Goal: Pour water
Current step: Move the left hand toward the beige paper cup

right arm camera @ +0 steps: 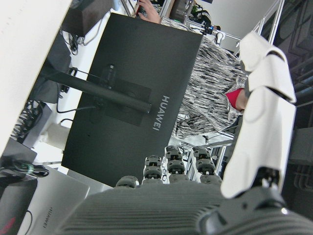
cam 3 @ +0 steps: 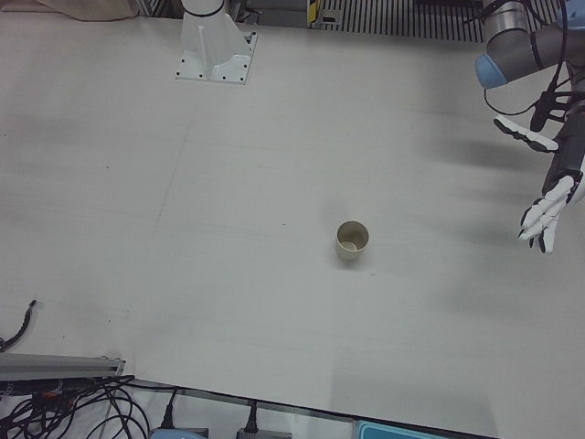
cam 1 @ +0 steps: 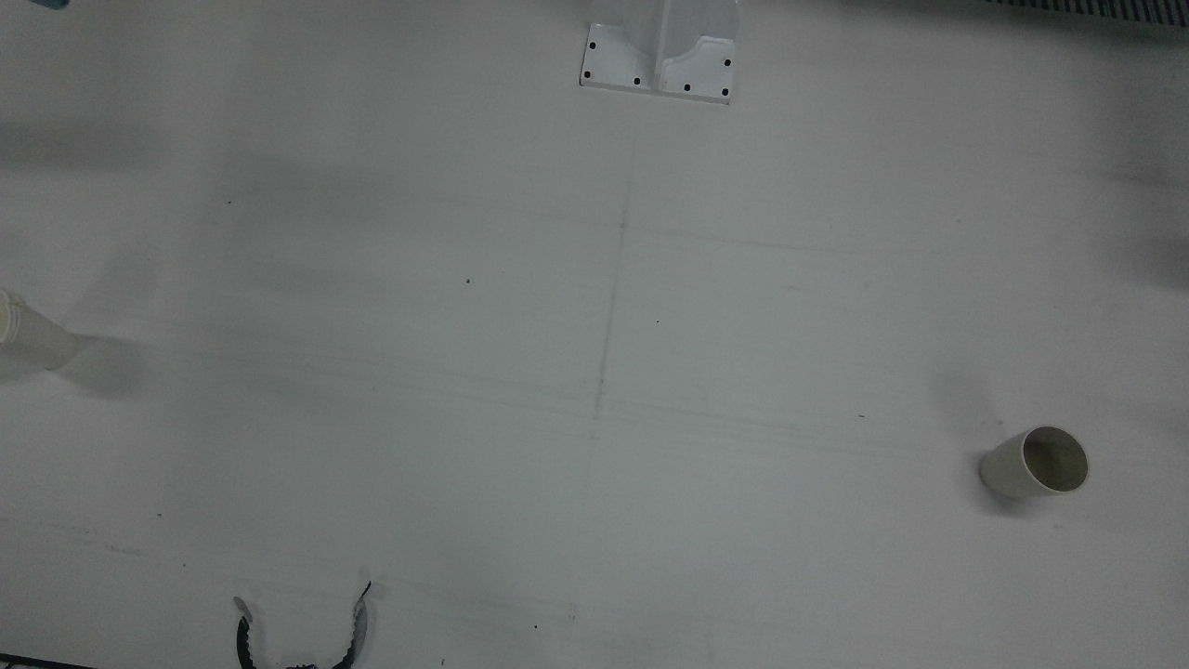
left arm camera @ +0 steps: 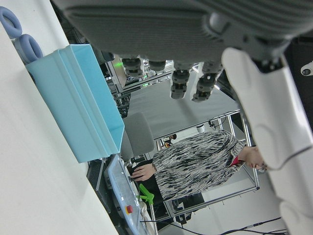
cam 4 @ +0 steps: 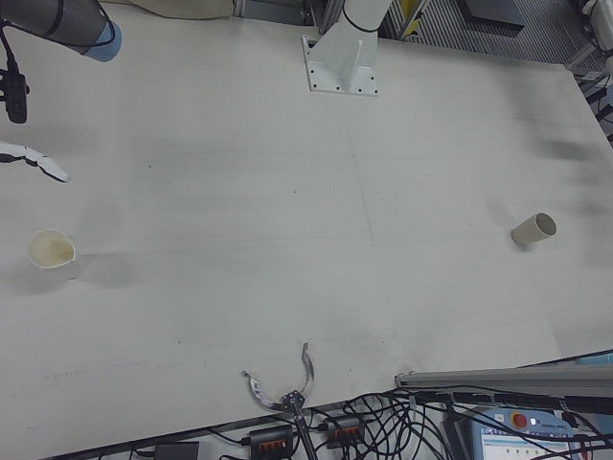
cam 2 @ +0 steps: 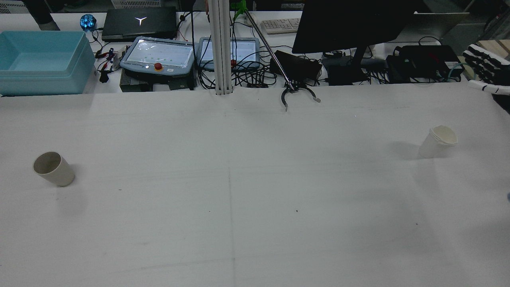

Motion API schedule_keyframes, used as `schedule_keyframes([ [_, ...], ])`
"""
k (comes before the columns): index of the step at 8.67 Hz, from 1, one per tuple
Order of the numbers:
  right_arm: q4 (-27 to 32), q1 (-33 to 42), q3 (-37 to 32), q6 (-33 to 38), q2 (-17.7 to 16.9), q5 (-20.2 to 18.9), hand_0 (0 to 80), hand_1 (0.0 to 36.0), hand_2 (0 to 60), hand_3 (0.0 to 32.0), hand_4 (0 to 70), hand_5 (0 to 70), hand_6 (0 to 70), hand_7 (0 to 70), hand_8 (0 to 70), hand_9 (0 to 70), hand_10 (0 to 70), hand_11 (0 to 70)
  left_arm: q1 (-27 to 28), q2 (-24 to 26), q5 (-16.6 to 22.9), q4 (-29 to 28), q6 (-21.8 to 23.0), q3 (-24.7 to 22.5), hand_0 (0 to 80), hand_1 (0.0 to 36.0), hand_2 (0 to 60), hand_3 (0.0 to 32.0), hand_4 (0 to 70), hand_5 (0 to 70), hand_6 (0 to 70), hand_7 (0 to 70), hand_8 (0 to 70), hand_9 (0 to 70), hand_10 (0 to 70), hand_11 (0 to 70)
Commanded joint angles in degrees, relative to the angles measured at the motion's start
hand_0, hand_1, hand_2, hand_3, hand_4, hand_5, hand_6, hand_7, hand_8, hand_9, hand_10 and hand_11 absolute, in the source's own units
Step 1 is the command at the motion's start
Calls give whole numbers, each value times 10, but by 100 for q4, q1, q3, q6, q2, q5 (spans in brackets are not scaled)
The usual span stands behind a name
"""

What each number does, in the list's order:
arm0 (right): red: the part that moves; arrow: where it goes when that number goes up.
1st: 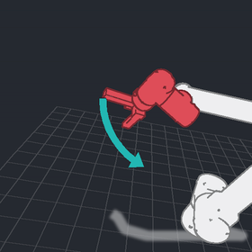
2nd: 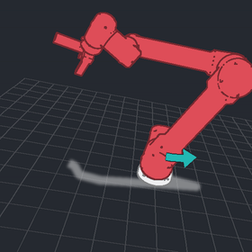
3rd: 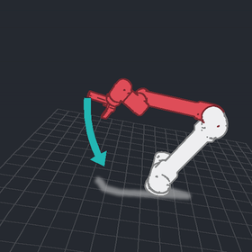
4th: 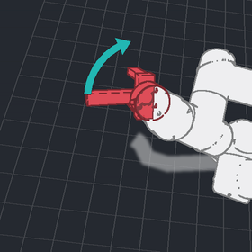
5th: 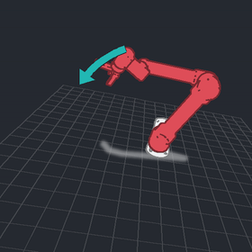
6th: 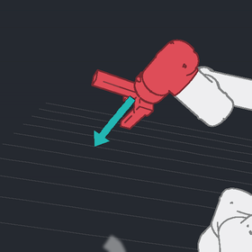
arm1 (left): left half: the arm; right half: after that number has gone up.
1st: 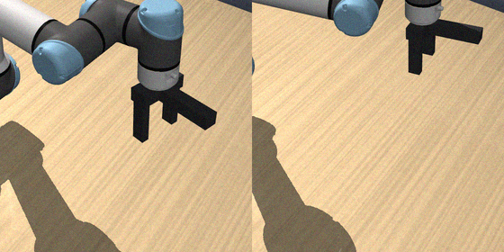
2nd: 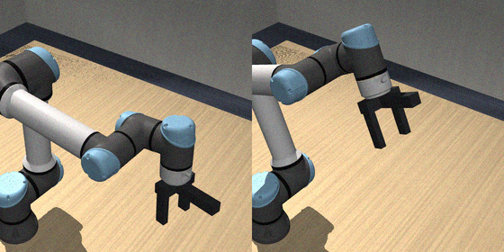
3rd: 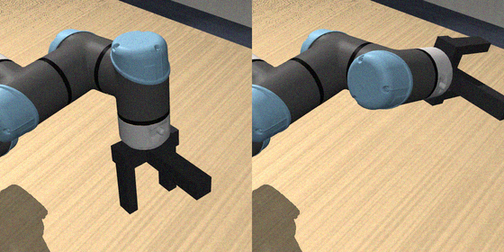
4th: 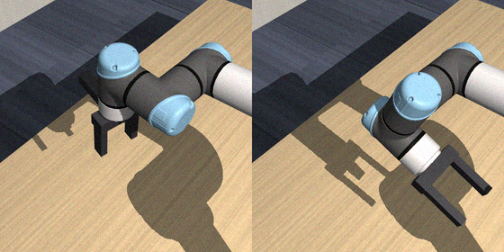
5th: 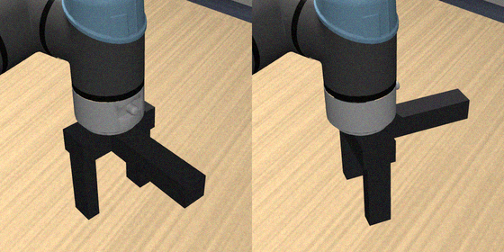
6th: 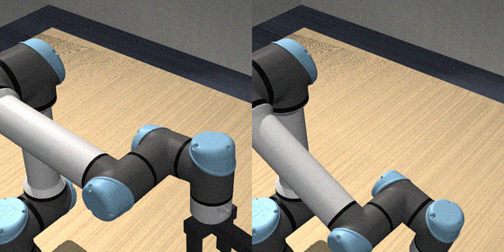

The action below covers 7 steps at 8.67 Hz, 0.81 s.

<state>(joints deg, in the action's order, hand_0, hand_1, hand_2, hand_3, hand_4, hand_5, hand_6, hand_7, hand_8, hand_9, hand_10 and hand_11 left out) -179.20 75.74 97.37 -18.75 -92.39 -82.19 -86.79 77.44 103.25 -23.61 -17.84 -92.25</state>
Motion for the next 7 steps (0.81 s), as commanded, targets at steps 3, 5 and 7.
schedule_keyframes([
  [3,201,-569,-421,-191,-8,133,503,229,258,0,0,68,98,51,65,72,0,0,522,-27,-234,-1181,-773,1332,476,47,0,0,235,0,104,63,10,0,45,77],
  [5,201,-569,-421,-191,-69,133,500,224,221,0,0,64,65,2,41,50,0,0,751,-19,-638,-1155,-616,1359,493,80,0,0,228,0,106,85,11,3,36,66],
  [7,821,-560,-526,-173,-602,150,496,217,205,0,0,60,50,0,38,47,0,0,856,-1,-648,-1155,-571,1359,526,116,0,0,251,0,124,107,14,7,33,64],
])
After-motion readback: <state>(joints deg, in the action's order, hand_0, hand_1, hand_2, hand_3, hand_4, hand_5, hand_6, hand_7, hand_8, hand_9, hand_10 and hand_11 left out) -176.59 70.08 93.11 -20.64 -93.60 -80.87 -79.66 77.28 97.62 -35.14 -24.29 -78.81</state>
